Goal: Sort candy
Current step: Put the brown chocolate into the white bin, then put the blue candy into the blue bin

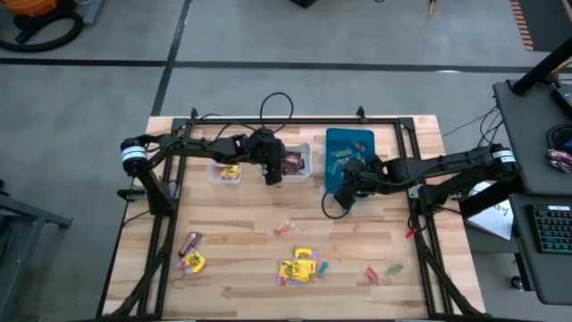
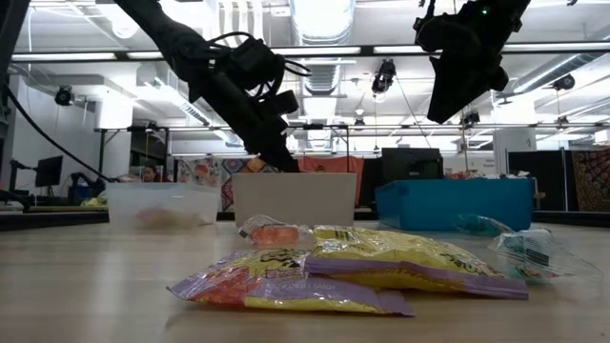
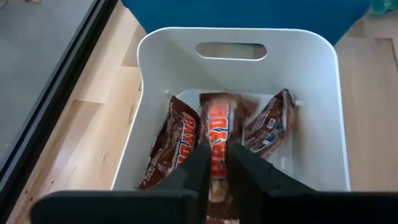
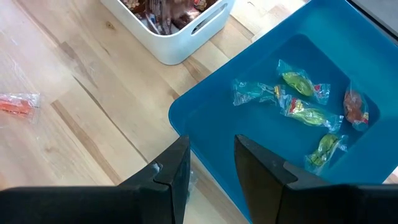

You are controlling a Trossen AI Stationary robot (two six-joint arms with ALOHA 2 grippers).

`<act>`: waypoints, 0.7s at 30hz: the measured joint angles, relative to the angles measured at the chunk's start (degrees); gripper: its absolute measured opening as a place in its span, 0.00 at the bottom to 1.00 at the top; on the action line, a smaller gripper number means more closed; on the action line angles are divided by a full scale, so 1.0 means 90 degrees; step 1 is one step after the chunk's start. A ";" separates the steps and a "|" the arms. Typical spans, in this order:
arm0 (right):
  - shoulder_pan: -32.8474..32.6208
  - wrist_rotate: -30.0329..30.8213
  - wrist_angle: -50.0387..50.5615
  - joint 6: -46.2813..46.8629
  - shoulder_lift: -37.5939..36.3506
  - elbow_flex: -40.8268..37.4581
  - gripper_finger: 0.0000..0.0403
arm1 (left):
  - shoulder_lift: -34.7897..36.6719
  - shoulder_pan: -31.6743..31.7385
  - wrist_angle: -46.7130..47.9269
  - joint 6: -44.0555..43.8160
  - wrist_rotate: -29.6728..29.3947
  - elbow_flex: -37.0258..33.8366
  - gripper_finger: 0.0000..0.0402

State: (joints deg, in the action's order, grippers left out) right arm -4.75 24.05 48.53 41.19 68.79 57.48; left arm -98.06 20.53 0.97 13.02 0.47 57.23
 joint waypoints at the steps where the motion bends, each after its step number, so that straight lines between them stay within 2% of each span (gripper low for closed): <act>1: 0.0000 0.0000 0.0000 0.0000 0.0000 0.0000 0.29 | 0.0000 0.0000 0.0002 0.0000 0.0000 0.0000 0.12; 10: 0.0000 -0.0087 0.0000 0.0039 0.0000 0.0000 0.29 | 0.0106 -0.0002 0.0217 -0.0053 -0.0005 0.0000 0.26; 21: -0.0107 -0.1215 -0.0263 0.0343 0.0000 0.0019 0.29 | 0.0884 -0.0359 0.0917 -0.0684 -0.0010 -0.0003 0.27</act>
State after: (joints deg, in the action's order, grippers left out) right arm -5.72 13.12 46.16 44.28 68.79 57.65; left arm -90.11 17.31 9.23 6.86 0.38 57.21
